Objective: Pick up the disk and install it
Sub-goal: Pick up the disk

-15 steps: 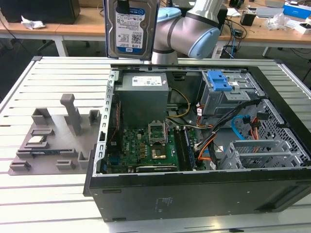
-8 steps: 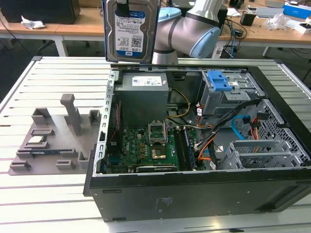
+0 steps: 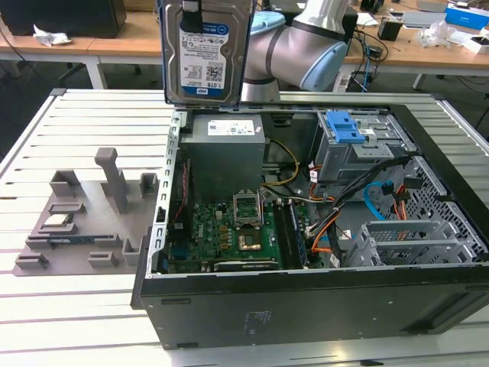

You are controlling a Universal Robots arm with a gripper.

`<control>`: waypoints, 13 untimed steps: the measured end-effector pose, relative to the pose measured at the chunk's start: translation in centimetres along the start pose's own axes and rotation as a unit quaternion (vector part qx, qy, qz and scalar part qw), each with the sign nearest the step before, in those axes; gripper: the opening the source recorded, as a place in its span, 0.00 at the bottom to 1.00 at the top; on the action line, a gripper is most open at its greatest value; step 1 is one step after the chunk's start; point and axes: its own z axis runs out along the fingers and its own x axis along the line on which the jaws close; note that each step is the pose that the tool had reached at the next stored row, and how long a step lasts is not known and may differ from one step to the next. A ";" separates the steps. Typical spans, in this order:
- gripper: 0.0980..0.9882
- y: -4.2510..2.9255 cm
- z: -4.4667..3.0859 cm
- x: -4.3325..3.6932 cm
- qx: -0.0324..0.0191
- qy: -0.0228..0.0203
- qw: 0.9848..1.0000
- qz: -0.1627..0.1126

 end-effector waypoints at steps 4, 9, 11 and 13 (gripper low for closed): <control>0.30 -0.03 -0.01 0.90 0.000 0.000 1.000 0.000; 0.30 -0.07 -0.01 2.10 0.000 0.000 1.000 0.000; 0.30 -0.09 -0.01 2.60 0.000 0.000 1.000 0.000; 0.30 -0.11 -0.01 3.23 0.000 0.000 1.000 0.000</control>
